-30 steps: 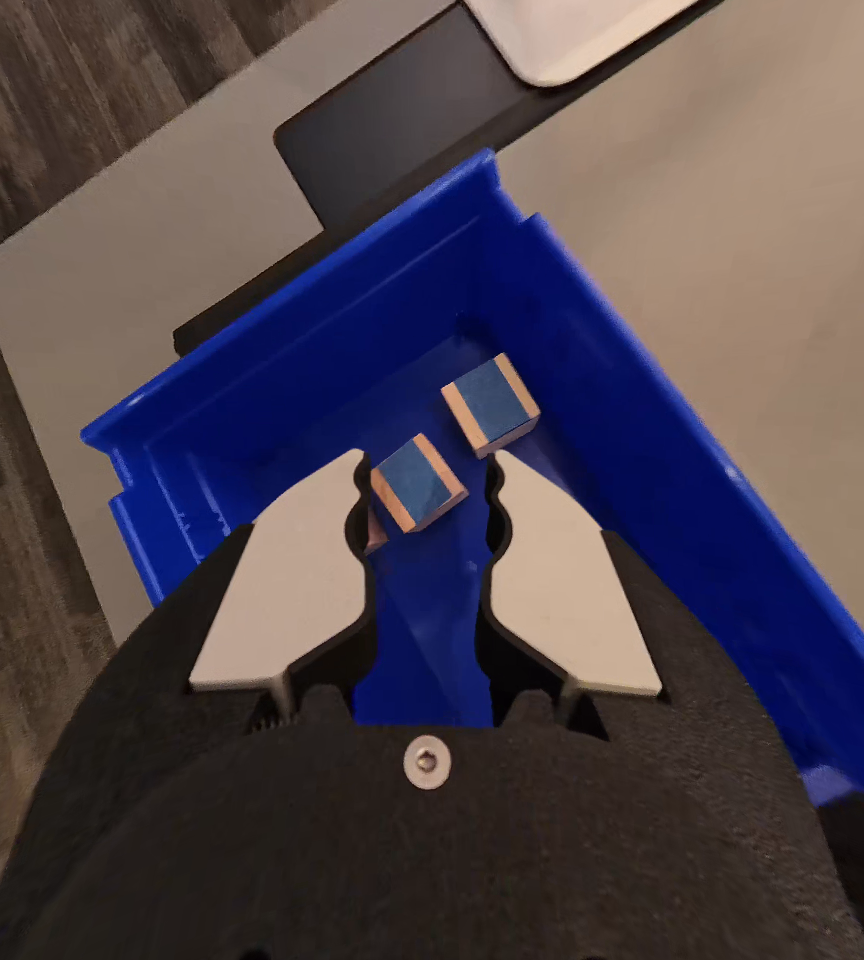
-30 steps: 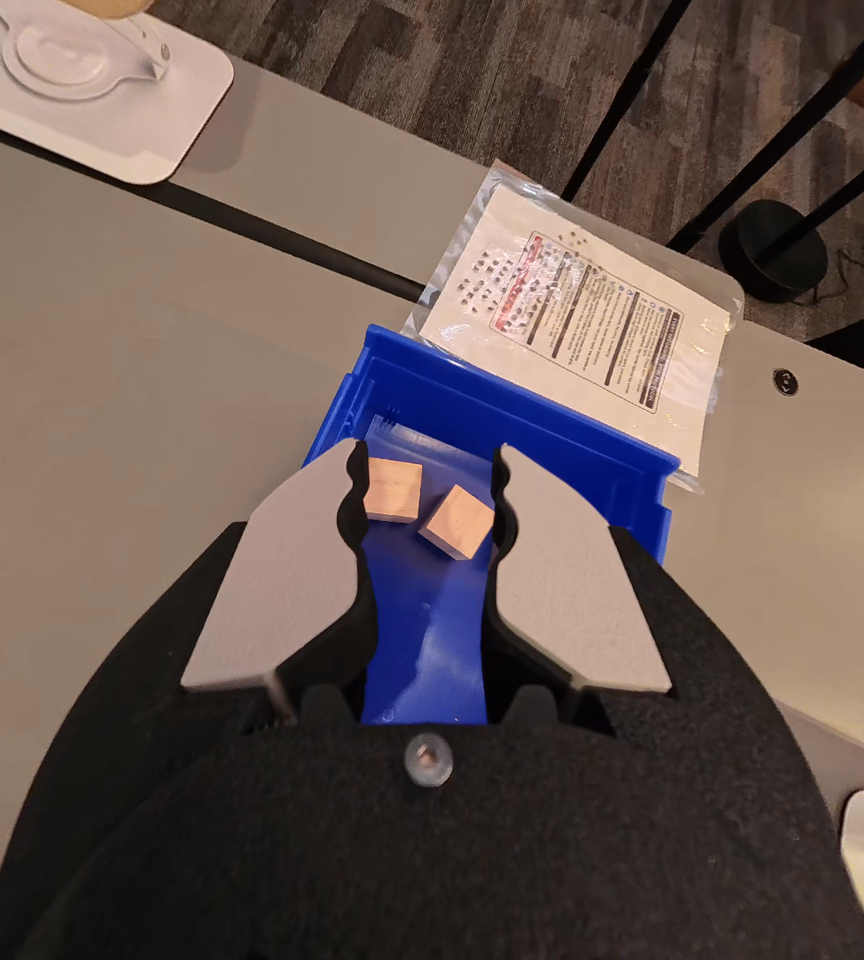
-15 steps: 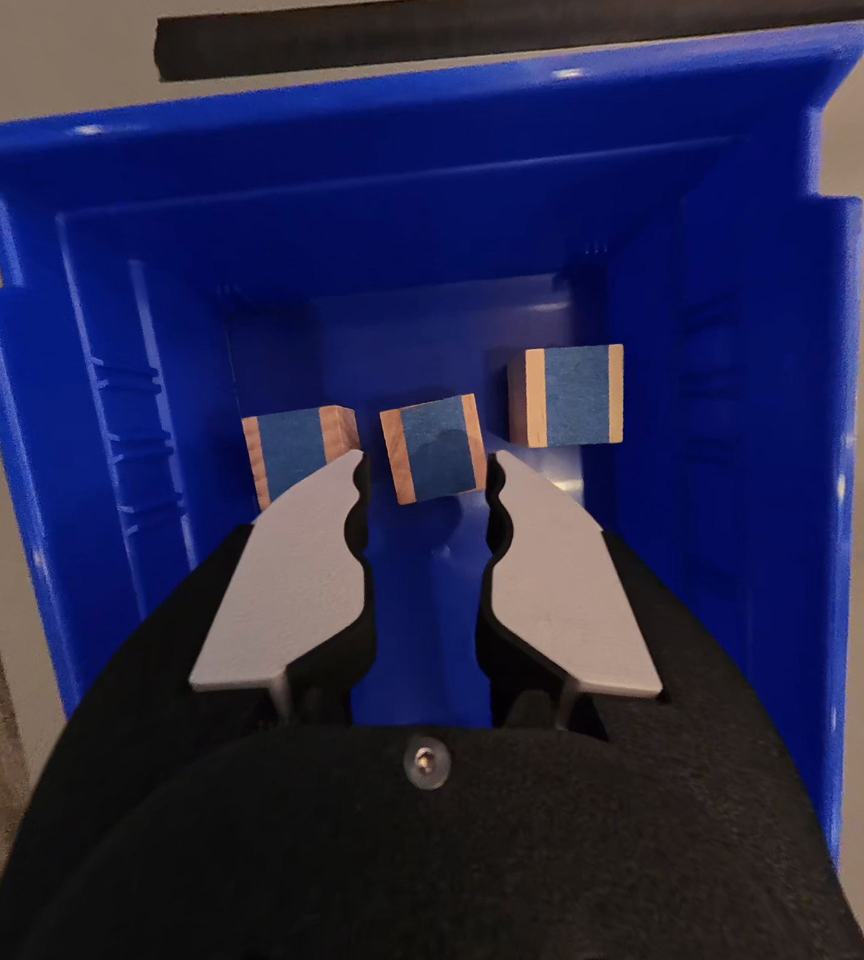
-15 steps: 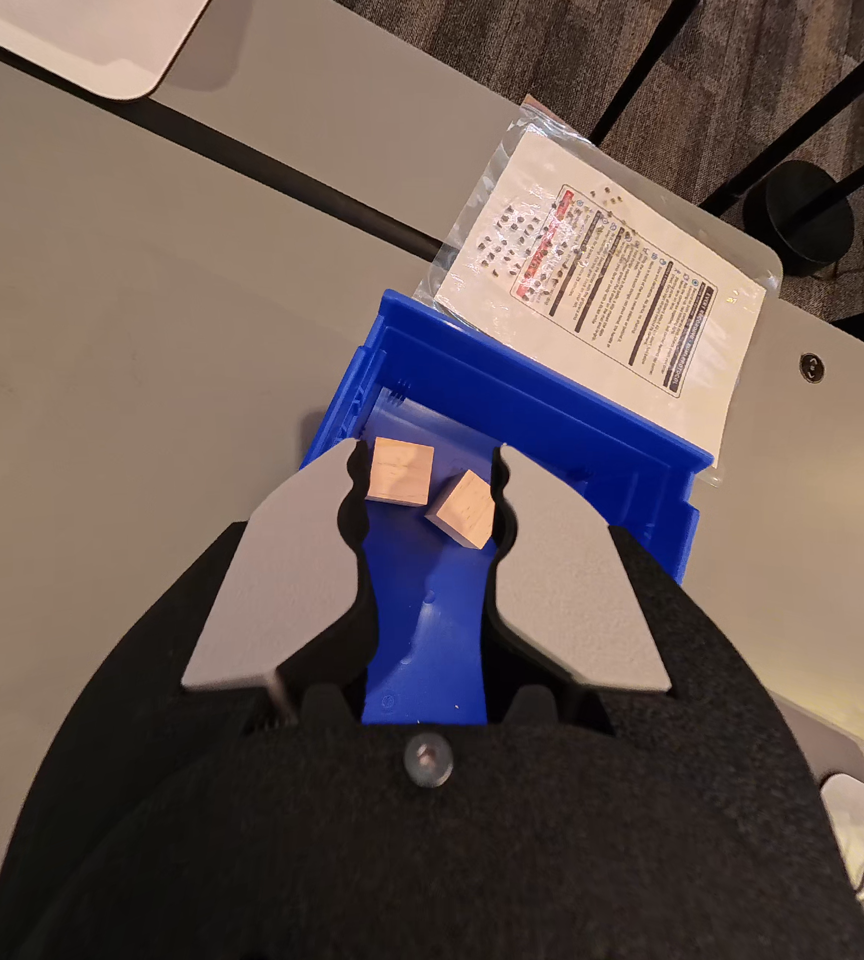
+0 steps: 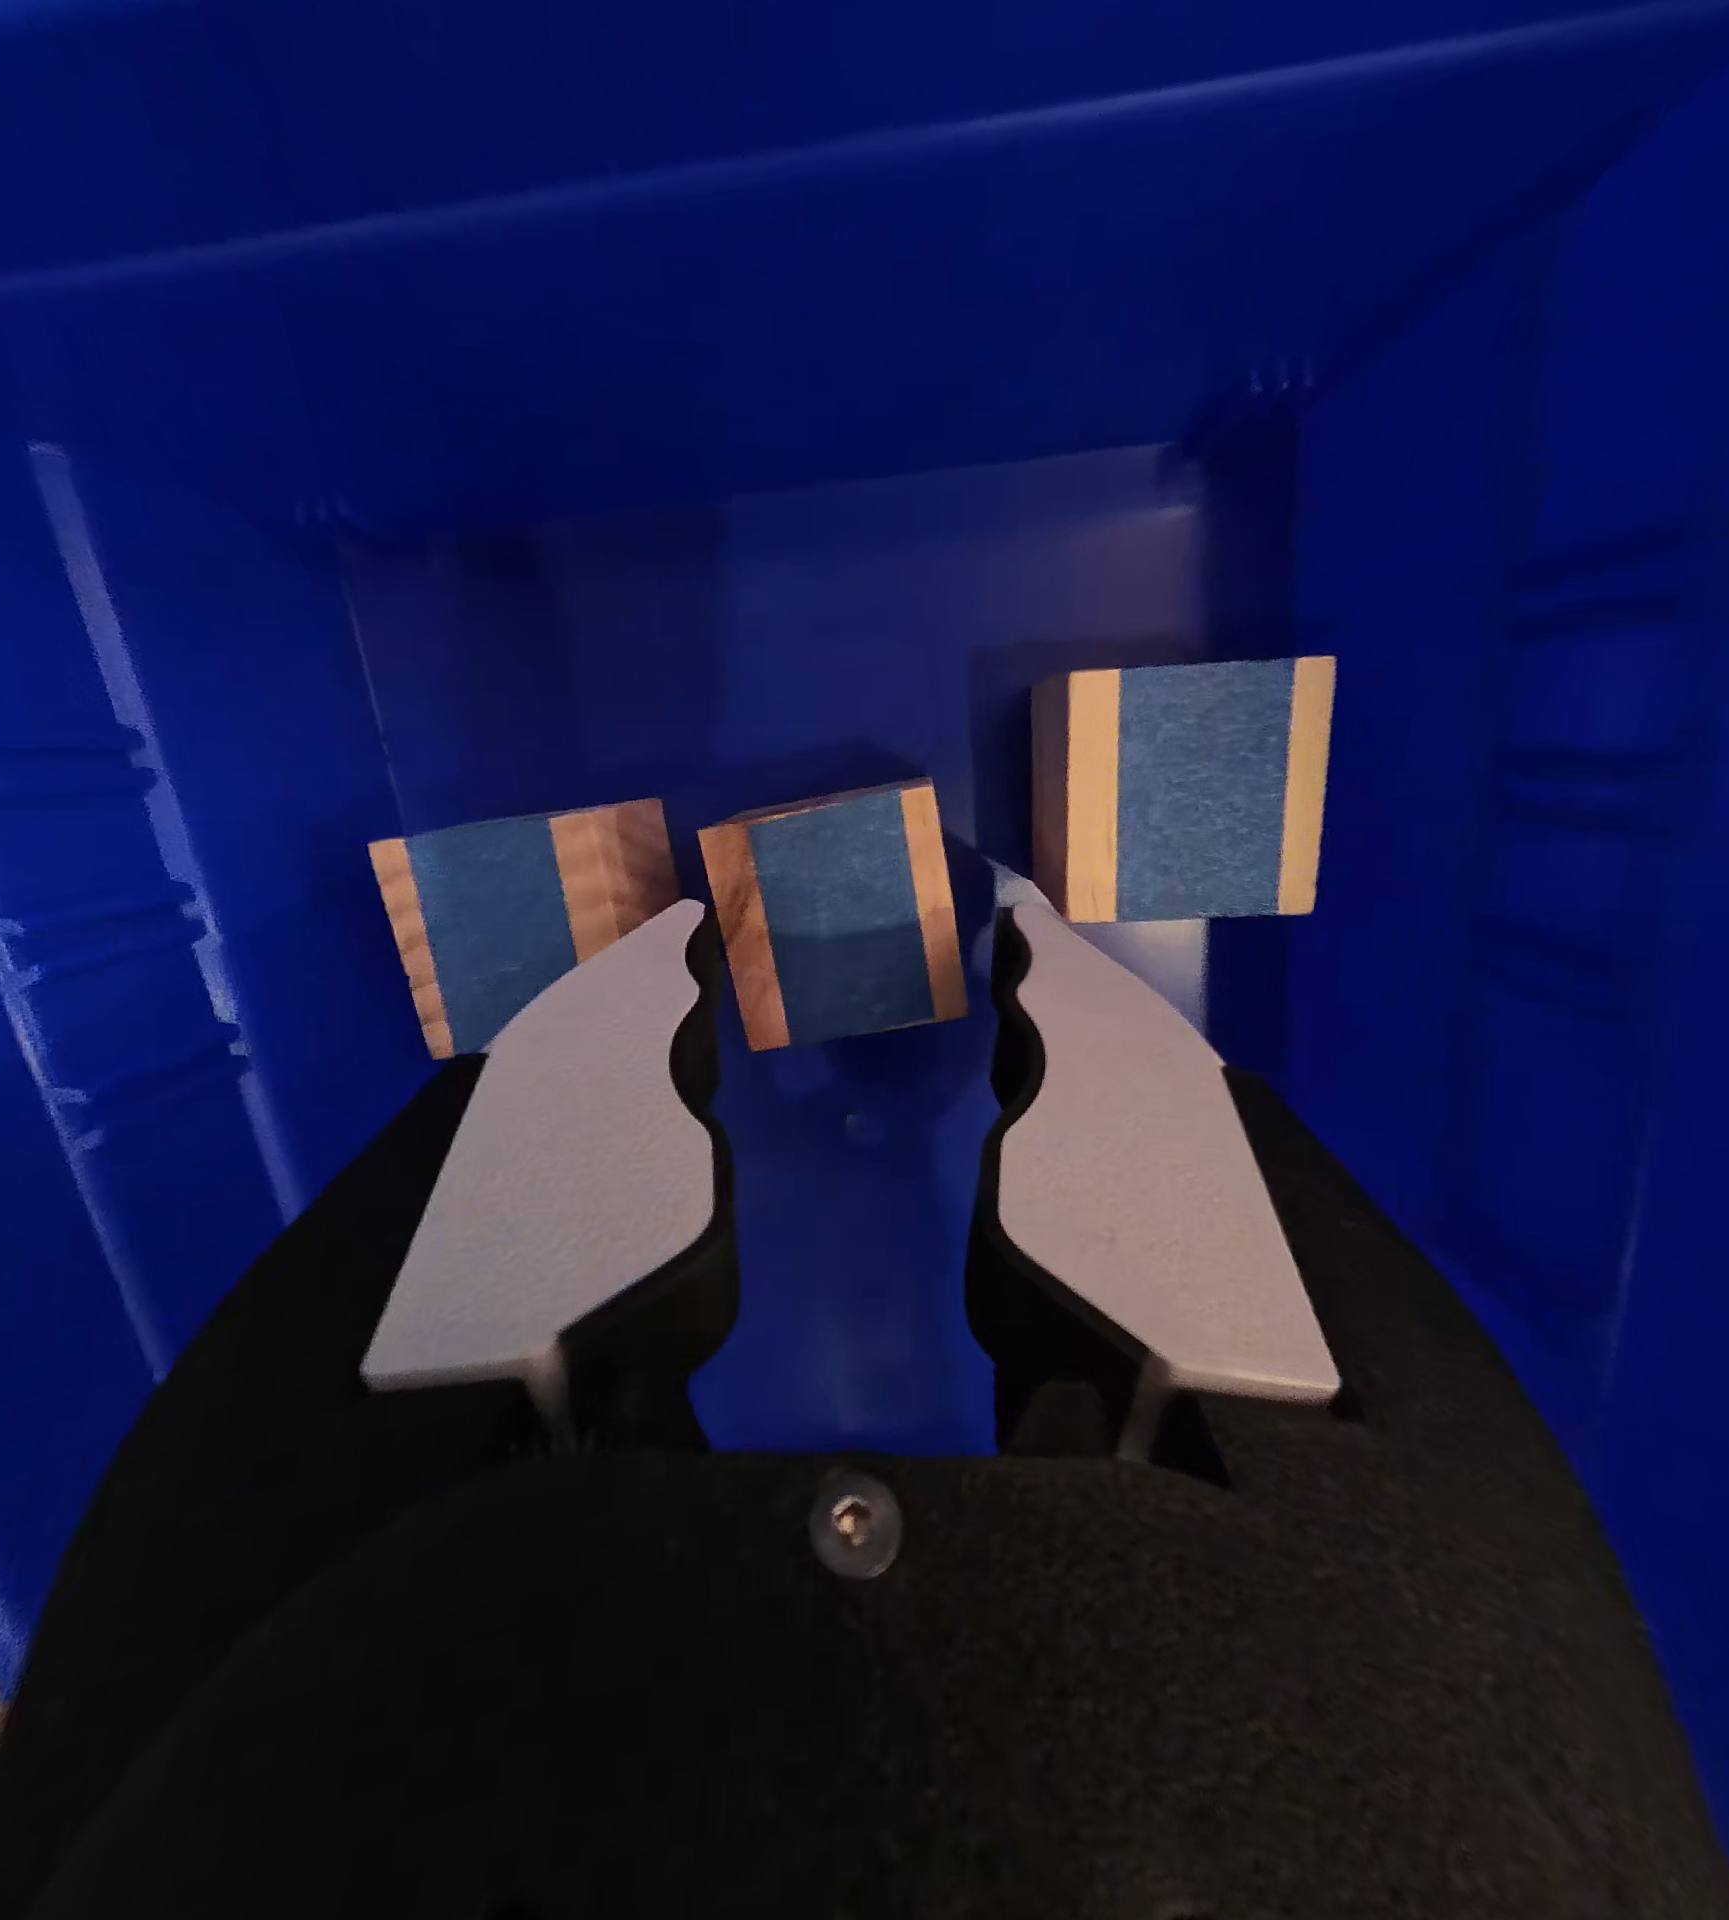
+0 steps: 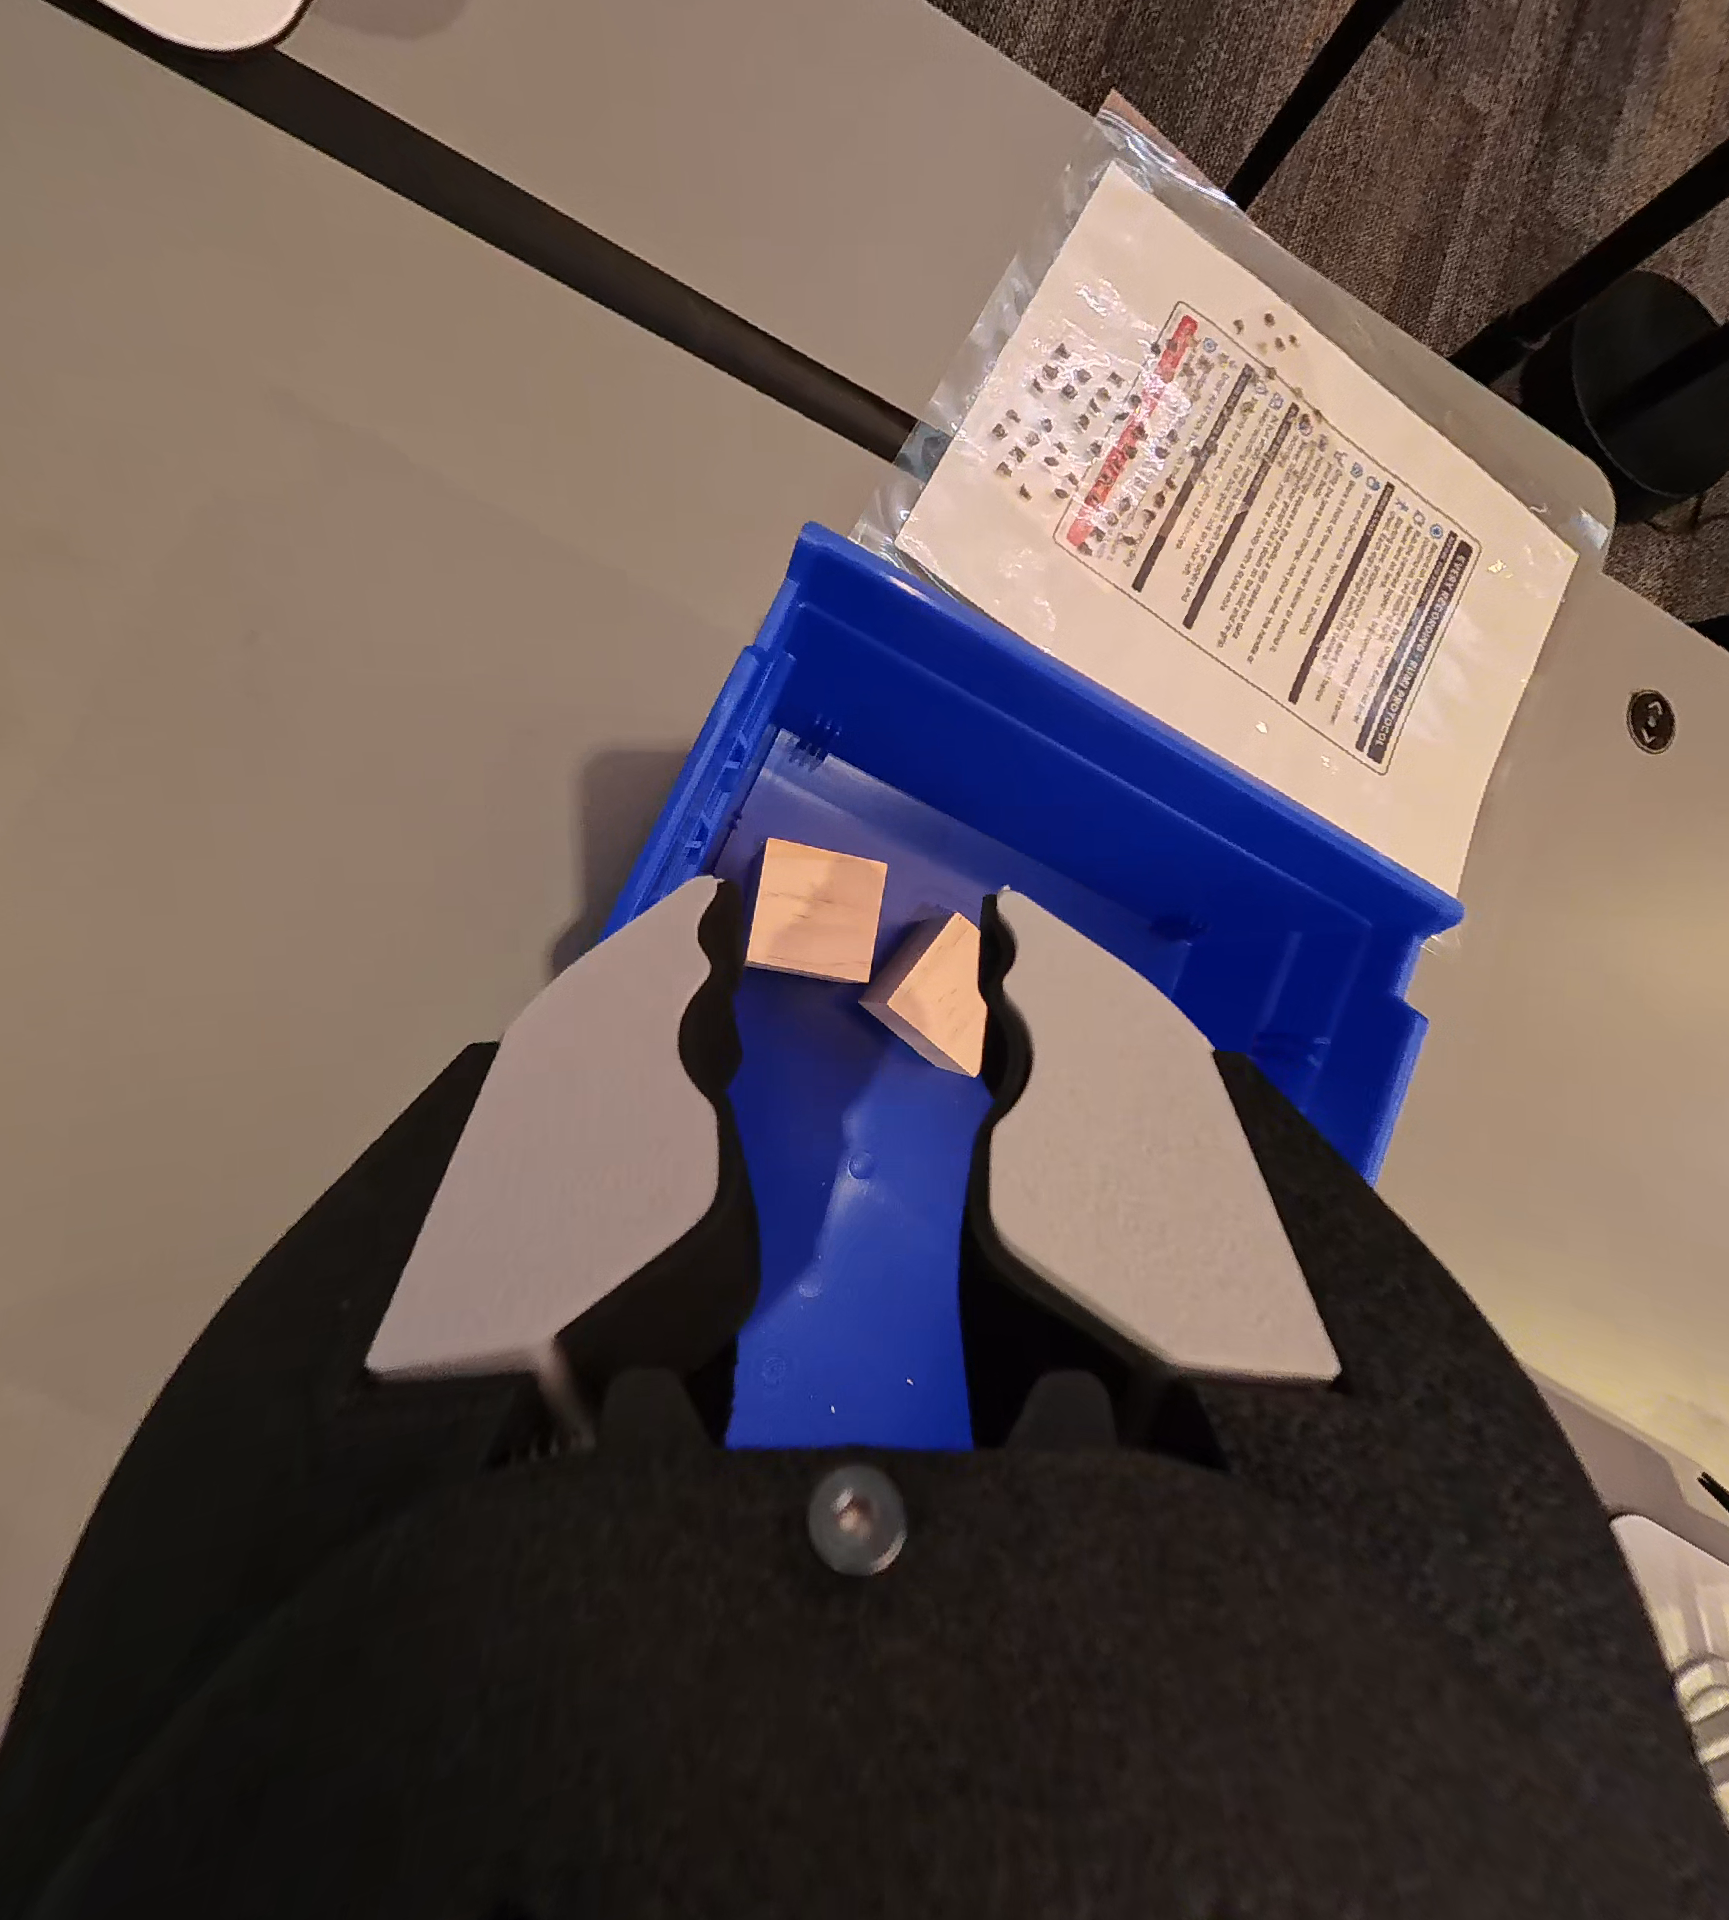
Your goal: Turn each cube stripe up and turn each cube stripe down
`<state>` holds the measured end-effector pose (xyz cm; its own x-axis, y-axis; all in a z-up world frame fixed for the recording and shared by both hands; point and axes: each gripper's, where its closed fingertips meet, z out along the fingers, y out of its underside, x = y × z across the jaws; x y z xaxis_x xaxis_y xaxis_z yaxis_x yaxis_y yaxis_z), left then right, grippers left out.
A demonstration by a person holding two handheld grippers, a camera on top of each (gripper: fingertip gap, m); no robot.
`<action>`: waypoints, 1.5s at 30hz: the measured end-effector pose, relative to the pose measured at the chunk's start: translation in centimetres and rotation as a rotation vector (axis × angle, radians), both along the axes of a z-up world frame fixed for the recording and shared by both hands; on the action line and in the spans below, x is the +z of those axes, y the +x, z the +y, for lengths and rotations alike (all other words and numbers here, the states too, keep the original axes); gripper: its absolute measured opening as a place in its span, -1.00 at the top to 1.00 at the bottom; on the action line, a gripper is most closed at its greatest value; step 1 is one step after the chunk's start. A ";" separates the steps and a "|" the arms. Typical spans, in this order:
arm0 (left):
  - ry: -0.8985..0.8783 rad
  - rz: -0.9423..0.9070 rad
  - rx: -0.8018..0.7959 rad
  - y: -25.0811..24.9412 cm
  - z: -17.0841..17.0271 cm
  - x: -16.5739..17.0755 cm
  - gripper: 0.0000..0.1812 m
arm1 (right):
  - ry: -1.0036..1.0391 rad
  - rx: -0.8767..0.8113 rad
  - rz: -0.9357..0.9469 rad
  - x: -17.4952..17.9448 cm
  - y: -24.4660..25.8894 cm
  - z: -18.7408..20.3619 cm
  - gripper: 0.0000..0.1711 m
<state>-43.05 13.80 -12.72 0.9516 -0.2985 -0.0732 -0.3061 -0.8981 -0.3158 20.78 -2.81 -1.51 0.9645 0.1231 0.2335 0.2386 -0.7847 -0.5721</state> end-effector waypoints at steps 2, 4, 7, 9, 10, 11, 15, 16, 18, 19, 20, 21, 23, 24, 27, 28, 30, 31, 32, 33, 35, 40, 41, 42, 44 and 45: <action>-0.008 0.009 0.004 -0.2 0.0 -0.4 0.47 | -0.003 0.001 -0.002 0.0 0.0 0.0 0.49; -0.015 0.008 0.000 -0.3 0.0 -0.6 0.47 | -0.006 0.001 -0.006 -0.1 0.1 -0.1 0.50; -0.015 -0.001 -0.004 -0.3 0.0 -0.5 0.47 | -0.006 -0.002 -0.007 0.0 0.2 -0.2 0.51; -0.018 -0.004 -0.014 -0.3 0.0 -0.5 0.48 | -0.006 -0.001 -0.008 0.0 0.2 -0.2 0.51; -0.023 -0.008 -0.021 -0.3 -0.1 -0.5 0.48 | -0.006 0.000 -0.010 0.0 0.1 -0.2 0.52; -0.030 -0.020 -0.026 -0.2 -0.2 -0.3 0.48 | -0.006 0.001 -0.012 0.0 0.1 -0.2 0.52; 0.001 -0.078 -0.039 0.1 -0.9 2.3 0.48 | 0.008 0.019 -0.031 0.5 -0.5 -0.1 0.52; 0.030 -0.089 -0.047 0.1 -1.1 3.5 0.49 | 0.015 0.028 -0.037 0.7 -0.8 0.0 0.52; 0.110 -0.138 -0.074 0.5 -1.6 6.5 0.49 | 0.034 0.054 -0.047 1.2 -1.7 0.1 0.52; 0.152 -0.185 -0.102 1.2 -2.1 8.1 0.49 | 0.051 0.076 -0.055 1.6 -2.3 0.3 0.52; 0.196 -0.251 -0.139 2.2 -2.6 9.9 0.49 | 0.074 0.110 -0.064 2.1 -3.2 0.5 0.52; 0.237 -0.331 -0.183 3.4 -3.4 11.8 0.49 | 0.109 0.162 -0.074 2.7 -4.4 0.8 0.49; 0.308 -0.512 -0.321 6.9 -5.4 15.4 0.49 | 0.218 0.311 -0.101 4.4 -7.9 1.7 0.44; 0.330 -0.602 -0.406 8.9 -6.6 17.0 0.49 | 0.296 0.398 -0.110 5.4 -10.3 2.2 0.41; 0.332 -0.804 -0.614 14.0 -10.2 20.1 0.49 | 0.507 0.653 -0.062 7.9 -18.8 2.2 0.27; 0.322 -0.851 -0.667 15.5 -11.1 20.5 0.49 | 0.573 0.732 -0.039 8.4 -21.7 1.8 0.23; 0.267 -0.958 -0.759 18.6 -12.9 20.9 0.49 | 0.705 0.860 0.018 9.1 -27.1 0.7 0.10; 0.224 -1.012 -0.798 20.1 -13.8 20.8 0.49 | 0.755 0.901 0.040 9.1 -29.2 0.2 0.06; 0.179 -1.064 -0.831 21.5 -14.7 20.7 0.50 | 0.798 0.917 0.057 9.0 -31.0 -0.2 0.05; 0.131 -1.110 -0.860 22.7 -15.5 20.5 0.50 | 0.823 0.925 0.072 8.6 -32.5 -0.5 0.05; 0.046 -1.177 -0.892 24.7 -16.7 20.0 0.50 | 0.842 0.925 0.067 7.3 -34.8 -0.8 0.05; -0.054 -1.244 -0.911 27.2 -17.9 18.8 0.50 | 1.023 0.880 -0.004 7.1 -36.6 -1.7 0.16; -0.080 -1.262 -0.916 27.5 -18.3 18.8 0.50 | 1.039 0.855 -0.003 7.1 -36.5 -1.7 0.17; -0.096 -1.275 -0.925 27.7 -18.7 18.9 0.50 | 1.038 0.851 0.001 7.0 -36.5 -1.6 0.17; -0.102 -1.283 -0.935 27.9 -19.1 19.0 0.50 | 1.038 0.858 0.008 6.7 -36.5 -1.6 0.21; -0.100 -1.283 -0.938 28.1 -19.2 19.0 0.50 | 1.044 0.861 0.015 6.7 -36.6 -1.7 0.24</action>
